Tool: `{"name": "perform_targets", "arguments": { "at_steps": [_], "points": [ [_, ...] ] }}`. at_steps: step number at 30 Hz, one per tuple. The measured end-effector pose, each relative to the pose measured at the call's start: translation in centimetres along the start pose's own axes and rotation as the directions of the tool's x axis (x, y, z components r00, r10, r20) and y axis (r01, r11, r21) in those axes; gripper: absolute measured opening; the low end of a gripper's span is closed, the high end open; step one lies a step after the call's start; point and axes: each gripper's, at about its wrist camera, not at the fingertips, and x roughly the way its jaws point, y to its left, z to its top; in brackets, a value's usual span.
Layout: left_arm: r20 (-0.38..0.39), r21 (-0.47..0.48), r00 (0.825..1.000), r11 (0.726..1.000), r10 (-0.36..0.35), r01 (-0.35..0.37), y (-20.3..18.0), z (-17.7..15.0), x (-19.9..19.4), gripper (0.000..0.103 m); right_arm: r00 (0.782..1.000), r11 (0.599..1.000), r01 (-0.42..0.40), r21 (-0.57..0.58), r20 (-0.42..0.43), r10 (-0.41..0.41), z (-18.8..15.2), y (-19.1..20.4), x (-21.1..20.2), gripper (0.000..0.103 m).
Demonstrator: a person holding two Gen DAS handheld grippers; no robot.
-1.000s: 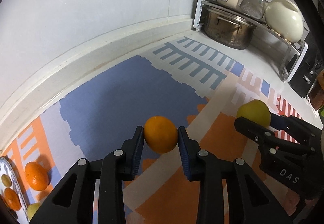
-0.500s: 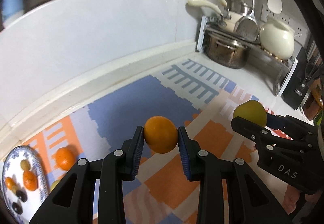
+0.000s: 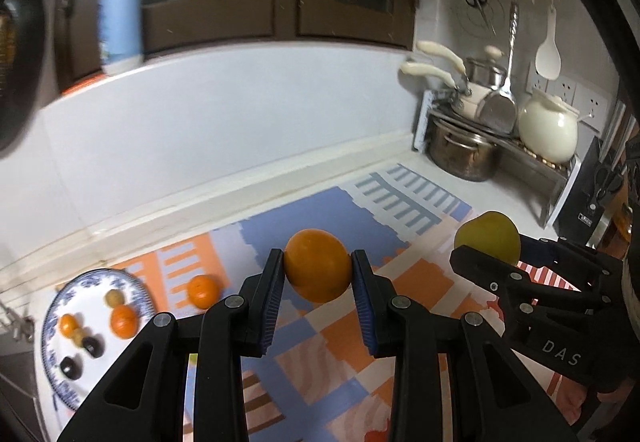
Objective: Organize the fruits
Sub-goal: 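Carry the orange and lemon over the plate and release both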
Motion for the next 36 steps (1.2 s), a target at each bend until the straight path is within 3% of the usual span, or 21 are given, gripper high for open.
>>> {"name": "perform_targets", "arguments": {
  "at_steps": [17,36],
  "points": [
    [0.071,-0.085,0.984,0.984,0.164,-0.158,3.7,-3.0,-9.2,0.033,0.982,0.978,-0.176,-0.116,0.054,0.183,-0.3,7.1,-4.3,0.050],
    [0.039,-0.164,0.945,0.935,0.325,-0.315,7.8,-6.1,-14.6,0.033,0.944,0.926,-0.314,-0.211,0.032,0.328,-0.8,13.5,-5.3,0.050]
  ]
}}
